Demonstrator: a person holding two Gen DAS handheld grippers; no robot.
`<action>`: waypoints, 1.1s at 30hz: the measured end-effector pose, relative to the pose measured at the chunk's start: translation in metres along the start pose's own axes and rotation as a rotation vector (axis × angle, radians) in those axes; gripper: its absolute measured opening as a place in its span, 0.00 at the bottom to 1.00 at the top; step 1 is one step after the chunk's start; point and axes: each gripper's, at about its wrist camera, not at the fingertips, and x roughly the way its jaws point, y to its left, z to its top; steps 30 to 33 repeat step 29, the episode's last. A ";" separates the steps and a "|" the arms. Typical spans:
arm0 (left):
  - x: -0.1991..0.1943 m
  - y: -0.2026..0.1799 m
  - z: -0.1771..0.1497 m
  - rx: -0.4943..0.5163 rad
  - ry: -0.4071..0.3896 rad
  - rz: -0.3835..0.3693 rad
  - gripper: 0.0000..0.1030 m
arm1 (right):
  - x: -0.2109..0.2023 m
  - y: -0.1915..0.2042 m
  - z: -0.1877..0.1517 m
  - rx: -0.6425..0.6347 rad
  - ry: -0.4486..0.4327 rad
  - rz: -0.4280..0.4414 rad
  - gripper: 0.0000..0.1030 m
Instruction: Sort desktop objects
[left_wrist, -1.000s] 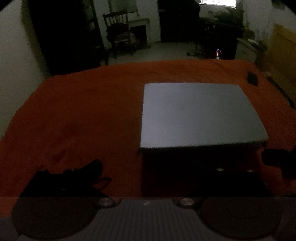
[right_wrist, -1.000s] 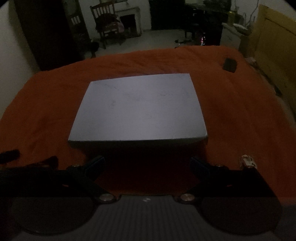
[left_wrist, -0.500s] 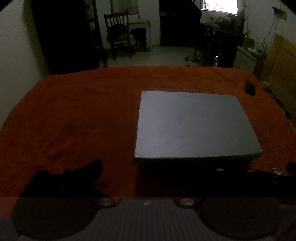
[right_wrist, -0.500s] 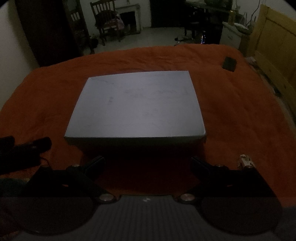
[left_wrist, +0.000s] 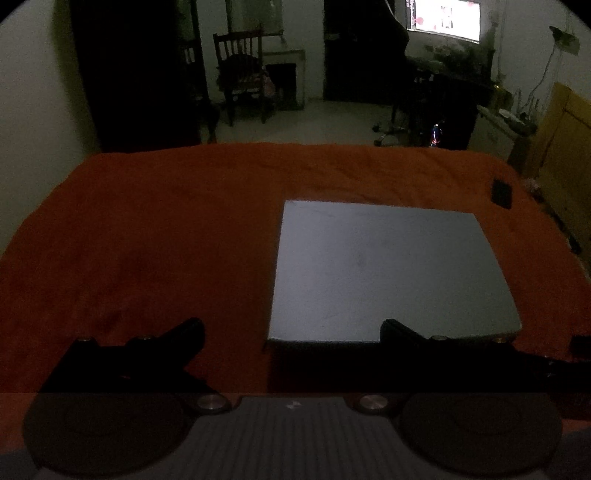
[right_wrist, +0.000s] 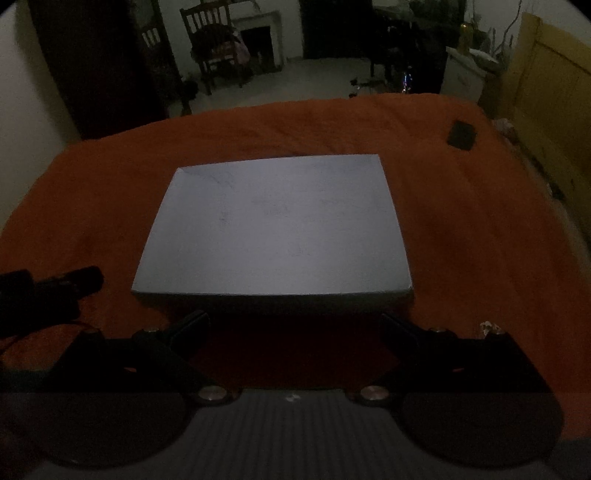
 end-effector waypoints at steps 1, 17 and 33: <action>0.001 0.000 -0.001 0.001 0.005 0.002 1.00 | 0.000 0.000 0.000 -0.001 0.001 0.001 0.98; 0.007 -0.004 -0.007 0.017 0.039 0.001 1.00 | -0.002 0.009 -0.004 -0.006 0.012 -0.004 0.98; 0.006 -0.007 -0.010 0.022 0.047 -0.003 1.00 | -0.001 0.011 -0.006 -0.008 0.014 -0.004 0.98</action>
